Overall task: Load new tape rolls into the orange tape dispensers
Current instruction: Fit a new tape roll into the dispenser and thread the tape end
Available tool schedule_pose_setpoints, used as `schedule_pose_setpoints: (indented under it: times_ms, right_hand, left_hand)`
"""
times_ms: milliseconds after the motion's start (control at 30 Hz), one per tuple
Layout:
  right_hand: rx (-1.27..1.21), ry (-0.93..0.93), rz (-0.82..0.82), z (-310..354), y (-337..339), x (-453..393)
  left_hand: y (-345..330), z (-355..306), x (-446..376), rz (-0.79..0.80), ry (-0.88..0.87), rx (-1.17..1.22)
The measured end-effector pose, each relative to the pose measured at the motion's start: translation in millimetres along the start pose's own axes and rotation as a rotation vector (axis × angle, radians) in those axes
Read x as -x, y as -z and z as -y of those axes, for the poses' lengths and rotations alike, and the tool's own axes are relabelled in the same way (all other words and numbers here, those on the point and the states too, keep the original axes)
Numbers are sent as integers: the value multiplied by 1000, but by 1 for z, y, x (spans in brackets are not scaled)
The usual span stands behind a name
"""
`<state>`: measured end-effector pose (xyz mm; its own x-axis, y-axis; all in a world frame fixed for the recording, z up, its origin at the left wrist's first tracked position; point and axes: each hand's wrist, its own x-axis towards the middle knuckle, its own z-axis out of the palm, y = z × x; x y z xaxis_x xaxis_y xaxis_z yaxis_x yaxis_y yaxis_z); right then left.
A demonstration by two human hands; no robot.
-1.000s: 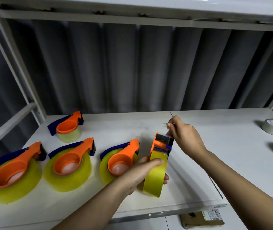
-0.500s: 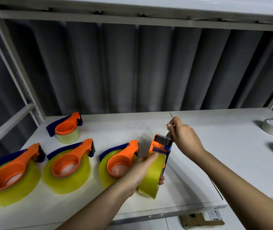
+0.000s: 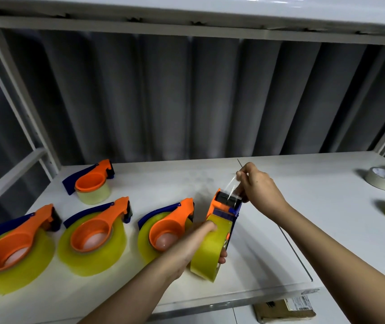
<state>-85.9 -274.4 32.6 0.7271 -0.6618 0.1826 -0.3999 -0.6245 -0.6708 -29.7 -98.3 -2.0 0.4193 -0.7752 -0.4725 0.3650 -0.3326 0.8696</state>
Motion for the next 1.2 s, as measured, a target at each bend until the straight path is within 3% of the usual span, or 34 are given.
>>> schedule_pose_setpoints:
  times_ms: [167, 500, 633, 867, 1067, 1200]
  right_hand:
    - [-14, -19, -10, 0, -3, 1]
    - [-152, -73, 32, -1, 3, -6]
    - [-222, -120, 73, -3, 2, -9]
    - [-426, -307, 303, -7, 12, -15]
    - [-766, -548, 534, -10, 10, -15]
    - [-836, -604, 558, -8, -1, -7]
  left_hand:
    - [-5, 2, -4, -68, -50, -8]
    - [2, -4, 4, 98, -24, -33]
    - [3, -5, 6, 11, -14, 0]
    - [-4, 2, 5, -83, -161, 45]
    - [-4, 0, 10, -110, -257, 46]
    - [-4, 1, 13, -122, -284, 45]
